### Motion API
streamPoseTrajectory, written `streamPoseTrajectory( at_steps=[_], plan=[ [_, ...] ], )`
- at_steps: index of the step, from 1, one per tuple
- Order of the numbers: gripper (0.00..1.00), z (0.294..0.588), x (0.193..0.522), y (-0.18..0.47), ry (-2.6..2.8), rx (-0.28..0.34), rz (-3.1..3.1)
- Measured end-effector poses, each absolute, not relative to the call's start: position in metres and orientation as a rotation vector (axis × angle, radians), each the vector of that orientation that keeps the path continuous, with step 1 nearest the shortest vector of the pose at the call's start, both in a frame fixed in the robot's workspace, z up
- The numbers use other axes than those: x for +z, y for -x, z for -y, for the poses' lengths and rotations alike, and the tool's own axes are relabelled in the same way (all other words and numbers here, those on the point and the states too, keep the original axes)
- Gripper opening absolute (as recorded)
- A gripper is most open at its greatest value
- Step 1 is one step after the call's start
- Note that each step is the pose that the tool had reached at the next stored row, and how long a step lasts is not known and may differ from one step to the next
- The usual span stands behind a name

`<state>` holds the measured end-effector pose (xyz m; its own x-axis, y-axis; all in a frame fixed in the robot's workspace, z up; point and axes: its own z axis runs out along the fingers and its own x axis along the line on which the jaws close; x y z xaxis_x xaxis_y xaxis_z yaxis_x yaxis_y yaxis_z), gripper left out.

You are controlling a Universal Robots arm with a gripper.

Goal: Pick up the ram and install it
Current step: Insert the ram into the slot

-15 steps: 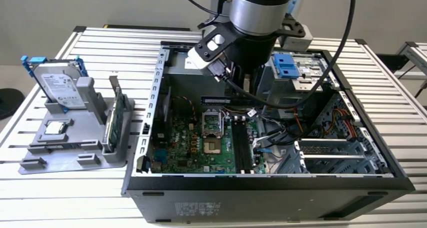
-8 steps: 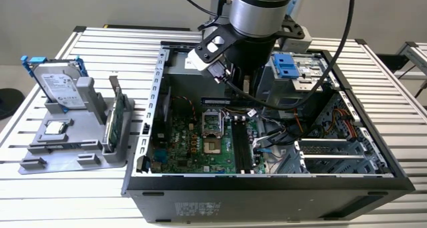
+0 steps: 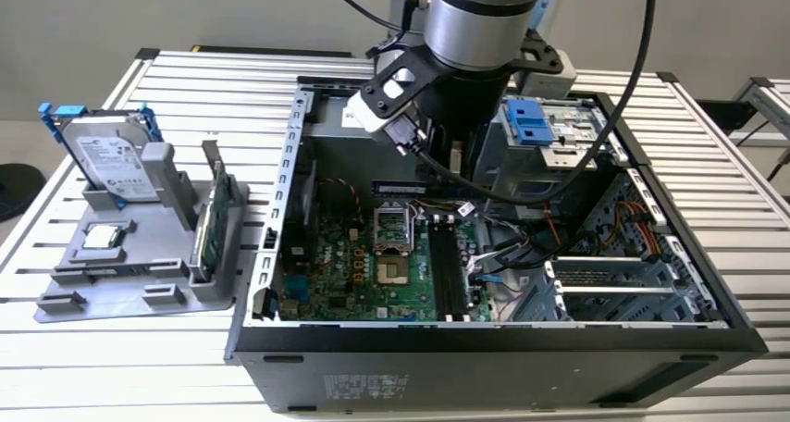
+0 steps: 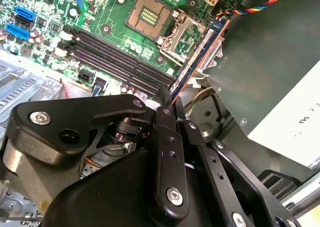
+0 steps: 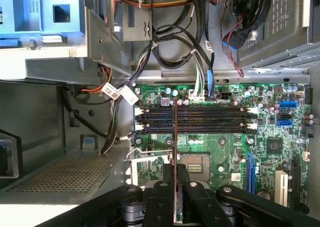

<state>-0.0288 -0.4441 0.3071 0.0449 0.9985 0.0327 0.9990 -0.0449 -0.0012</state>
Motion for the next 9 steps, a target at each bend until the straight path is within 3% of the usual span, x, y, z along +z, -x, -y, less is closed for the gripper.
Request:
streamPoseTrajectory(
  at_steps=[9],
  plan=[
    [0.0,0.4441,0.3069,0.0277,2.306,-0.037,2.099]
  ],
)
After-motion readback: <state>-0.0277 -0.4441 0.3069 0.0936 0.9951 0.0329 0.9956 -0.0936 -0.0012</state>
